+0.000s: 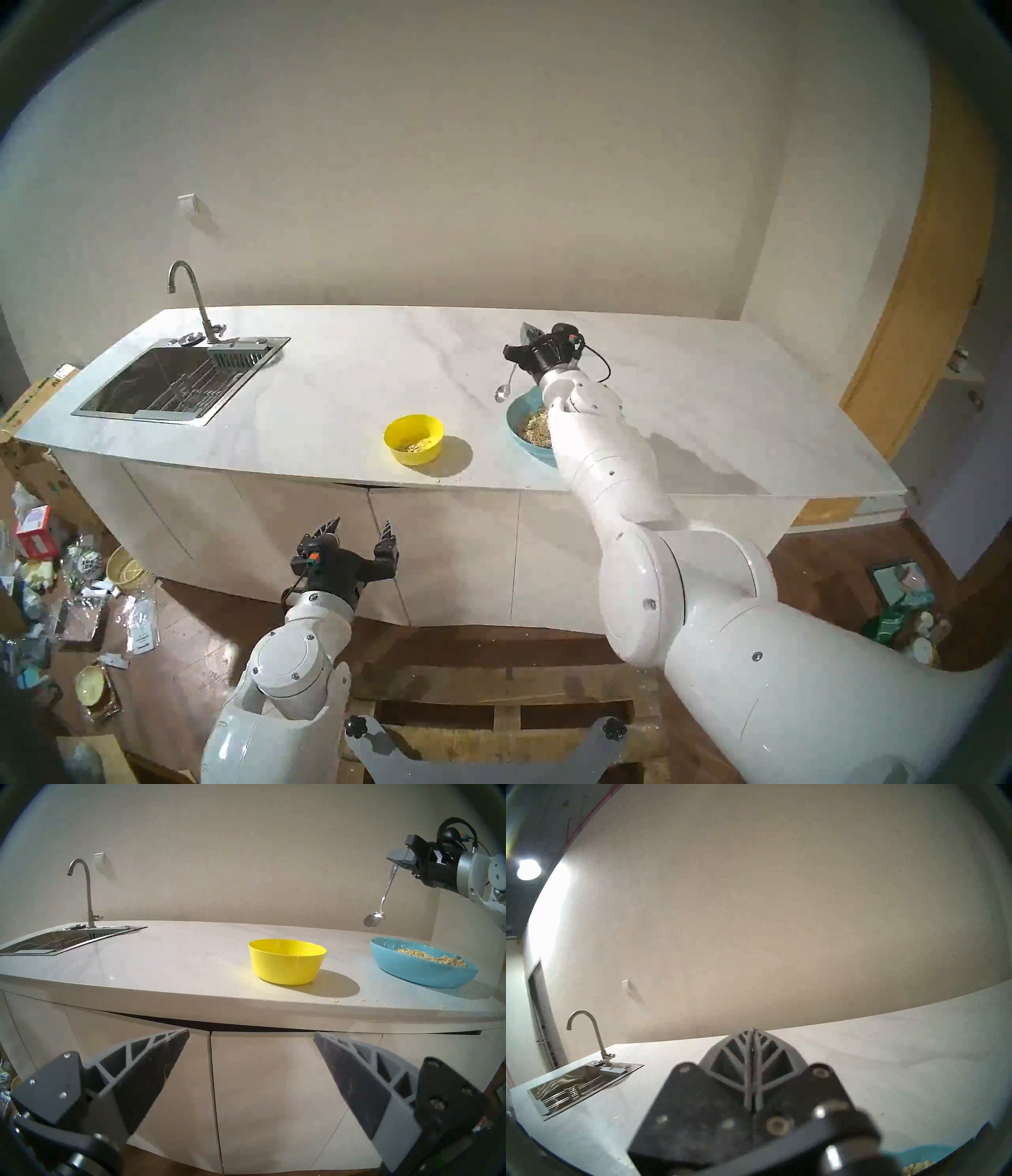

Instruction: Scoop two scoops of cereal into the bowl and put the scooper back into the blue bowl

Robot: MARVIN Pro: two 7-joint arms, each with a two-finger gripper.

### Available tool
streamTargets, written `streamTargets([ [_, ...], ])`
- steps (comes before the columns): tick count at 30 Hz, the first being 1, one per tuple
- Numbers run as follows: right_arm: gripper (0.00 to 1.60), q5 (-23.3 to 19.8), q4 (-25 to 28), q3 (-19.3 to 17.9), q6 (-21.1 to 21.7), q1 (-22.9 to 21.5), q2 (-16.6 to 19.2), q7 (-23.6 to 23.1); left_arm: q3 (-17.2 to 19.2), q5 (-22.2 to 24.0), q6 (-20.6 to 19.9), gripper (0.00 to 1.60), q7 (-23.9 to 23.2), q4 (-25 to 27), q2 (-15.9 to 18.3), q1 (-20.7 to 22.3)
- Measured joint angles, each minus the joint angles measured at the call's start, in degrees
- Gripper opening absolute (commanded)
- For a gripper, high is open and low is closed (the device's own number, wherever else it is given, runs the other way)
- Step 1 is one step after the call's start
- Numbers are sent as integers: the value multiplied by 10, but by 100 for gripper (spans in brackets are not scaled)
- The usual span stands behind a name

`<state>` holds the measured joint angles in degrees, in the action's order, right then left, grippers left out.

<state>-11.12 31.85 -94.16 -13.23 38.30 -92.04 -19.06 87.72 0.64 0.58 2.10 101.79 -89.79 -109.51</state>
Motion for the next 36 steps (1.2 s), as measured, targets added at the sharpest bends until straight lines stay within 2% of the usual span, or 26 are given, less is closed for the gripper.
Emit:
streamTargets([
  [8, 0, 10, -15, -15, -1, -1, 91, 14, 0, 0, 0, 160, 0, 0, 0, 0],
  [12, 0, 14, -35, -17, -7, -7, 117, 18, 0, 0, 0, 160, 0, 0, 0, 0],
  [22, 0, 16, -85, -23, -22, -24, 116, 19, 0, 0, 0, 160, 0, 0, 0, 0],
  [36, 0, 21, -107, -16, -48, -31, 98, 19, 0, 0, 0, 160, 0, 0, 0, 0],
])
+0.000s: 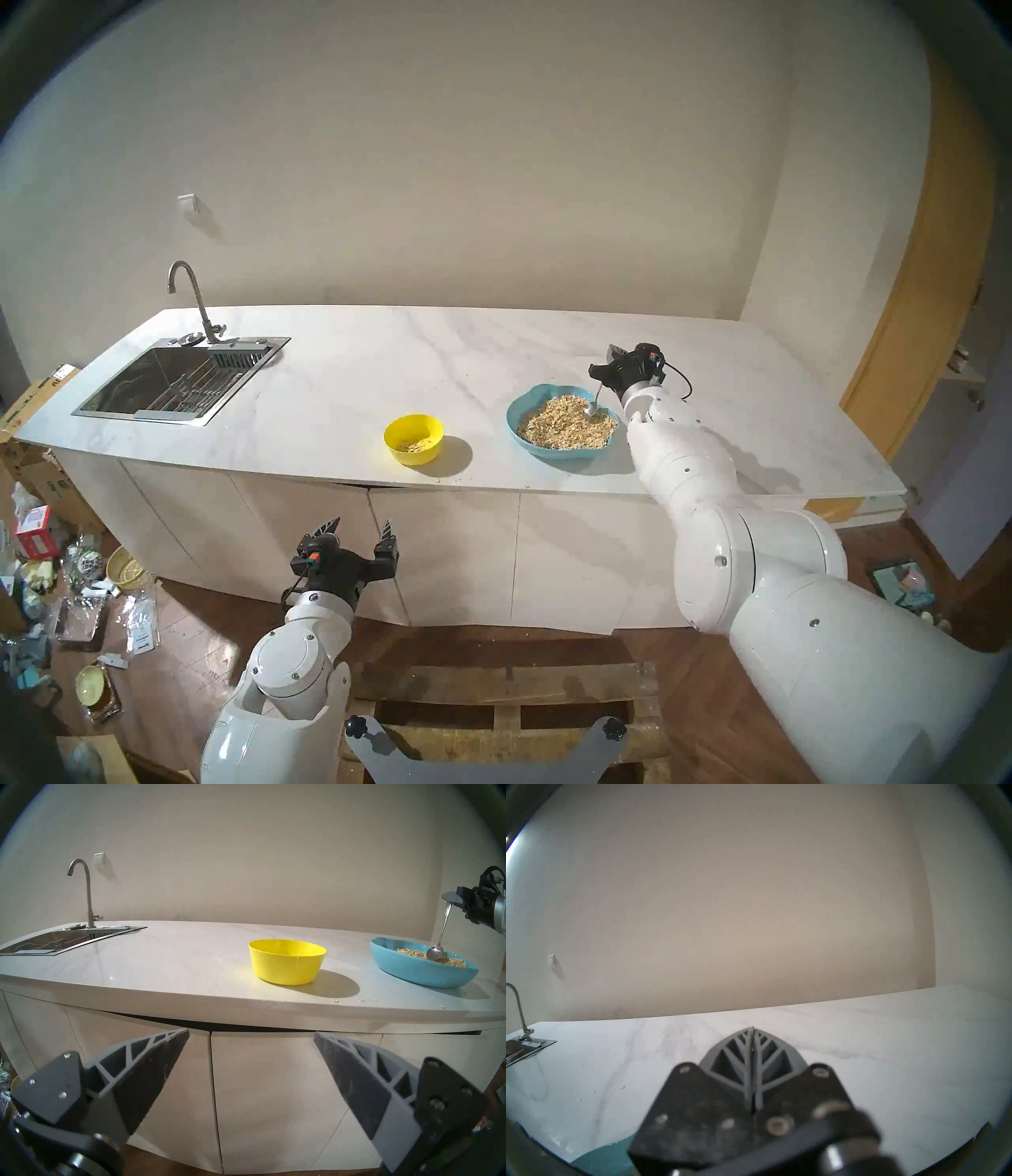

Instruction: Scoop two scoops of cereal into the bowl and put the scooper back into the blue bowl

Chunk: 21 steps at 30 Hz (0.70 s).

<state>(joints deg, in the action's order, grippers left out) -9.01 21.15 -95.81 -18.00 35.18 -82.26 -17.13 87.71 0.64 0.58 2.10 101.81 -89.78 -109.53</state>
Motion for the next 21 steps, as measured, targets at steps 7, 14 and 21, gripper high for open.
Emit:
streamTargets([
  [7, 0, 22, -1, 19, -34, 3, -14, 58, 0, 0, 0, 160, 0, 0, 0, 0],
  [14, 0, 51, -11, 64, -55, 1, -28, 169, 0, 0, 0, 160, 0, 0, 0, 0],
  [21, 0, 59, -31, 80, -72, -4, -42, 185, 0, 0, 0, 160, 0, 0, 0, 0],
])
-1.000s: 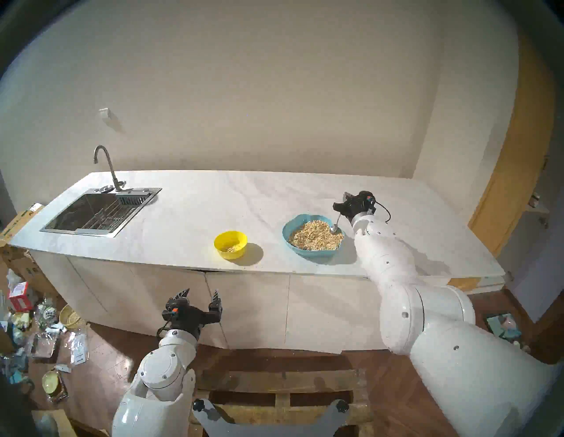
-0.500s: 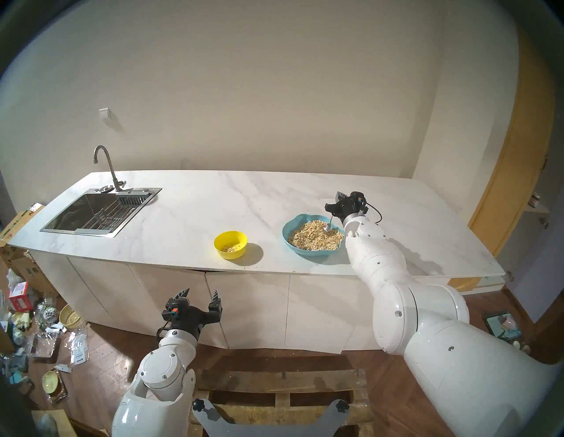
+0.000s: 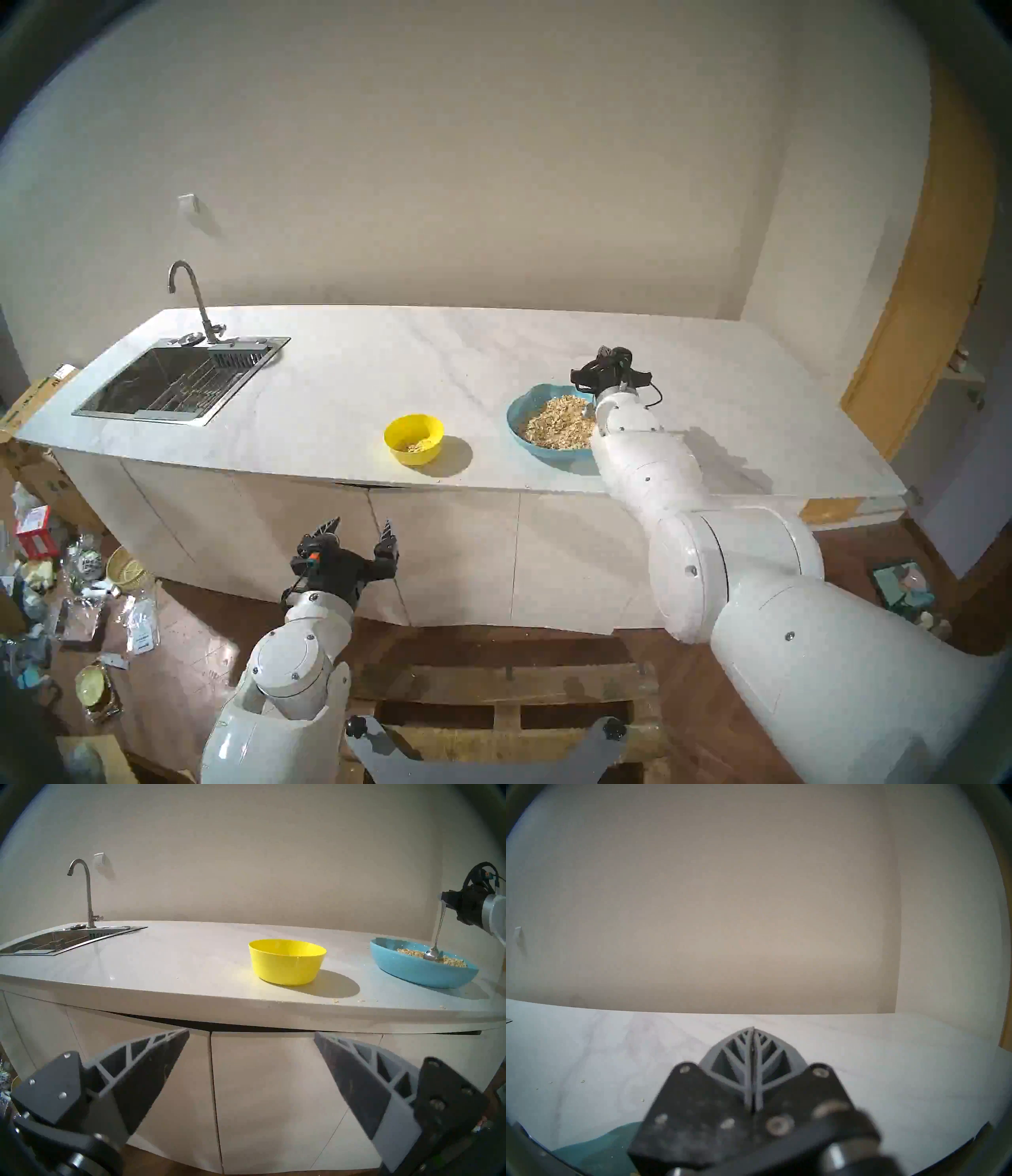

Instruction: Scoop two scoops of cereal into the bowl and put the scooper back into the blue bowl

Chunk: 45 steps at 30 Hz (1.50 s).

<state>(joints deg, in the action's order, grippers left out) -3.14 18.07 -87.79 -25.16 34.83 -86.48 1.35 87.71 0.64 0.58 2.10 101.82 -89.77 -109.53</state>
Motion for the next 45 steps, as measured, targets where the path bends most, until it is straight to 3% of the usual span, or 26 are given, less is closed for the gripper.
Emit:
streamTargets([
  [8, 0, -2, -19, -4, -10, -5, -11, 9, 0, 0, 0, 160, 0, 0, 0, 0],
  [19, 0, -39, -42, -76, -23, -7, -31, 36, 0, 0, 0, 160, 0, 0, 0, 0],
  [35, 0, -63, -73, -109, -33, -10, -54, 72, 0, 0, 0, 160, 0, 0, 0, 0],
  [45, 0, -91, -78, -149, -30, -17, -64, 84, 0, 0, 0, 160, 0, 0, 0, 0],
])
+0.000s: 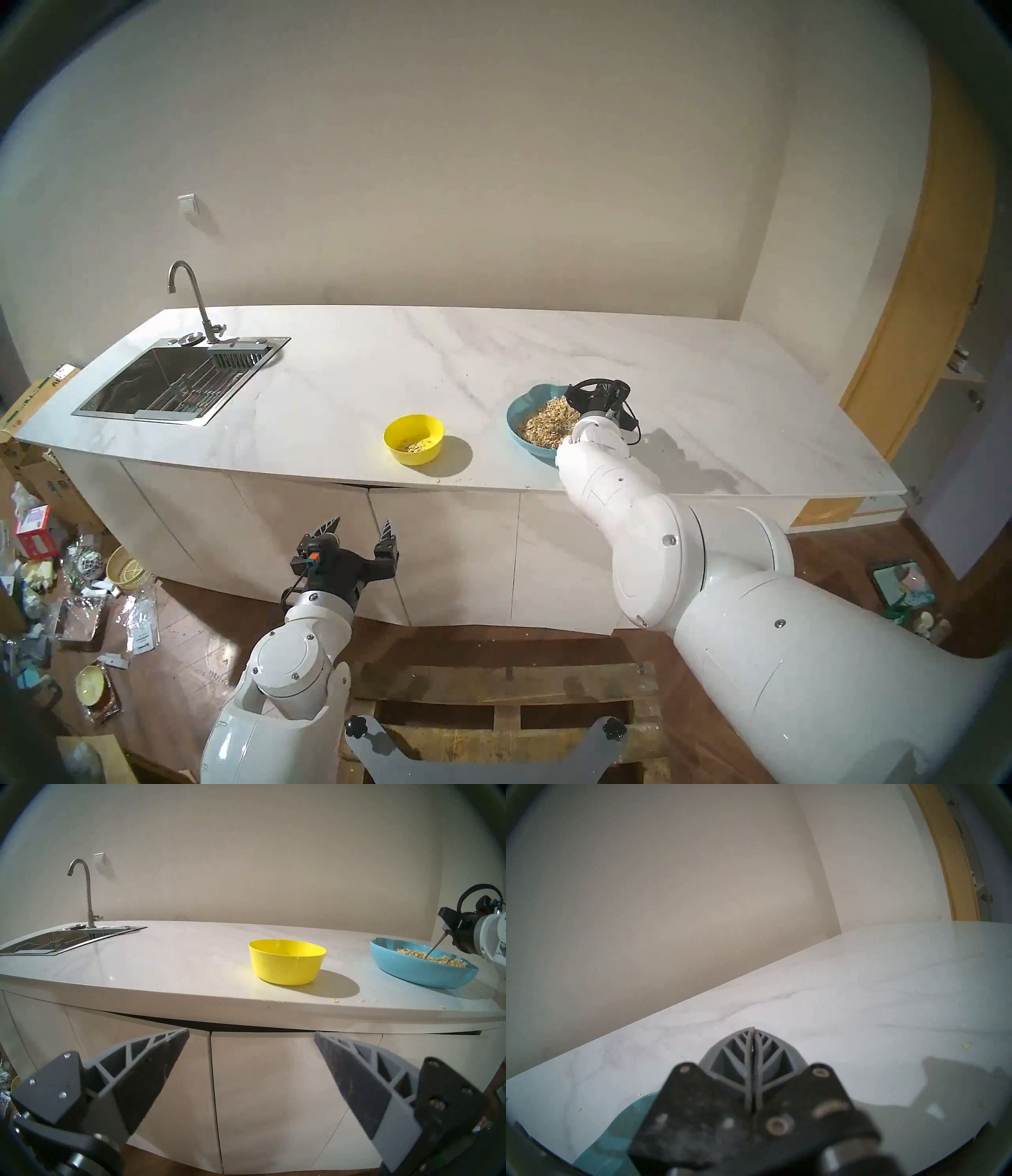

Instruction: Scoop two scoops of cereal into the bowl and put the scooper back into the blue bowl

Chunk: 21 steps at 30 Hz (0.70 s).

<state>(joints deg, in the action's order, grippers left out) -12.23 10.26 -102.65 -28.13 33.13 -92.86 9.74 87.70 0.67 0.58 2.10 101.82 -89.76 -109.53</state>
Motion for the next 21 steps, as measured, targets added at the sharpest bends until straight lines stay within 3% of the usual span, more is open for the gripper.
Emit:
streamTargets([
  [21, 0, -39, 1, -62, 36, -11, -19, -5, 0, 0, 0, 160, 0, 0, 0, 0],
])
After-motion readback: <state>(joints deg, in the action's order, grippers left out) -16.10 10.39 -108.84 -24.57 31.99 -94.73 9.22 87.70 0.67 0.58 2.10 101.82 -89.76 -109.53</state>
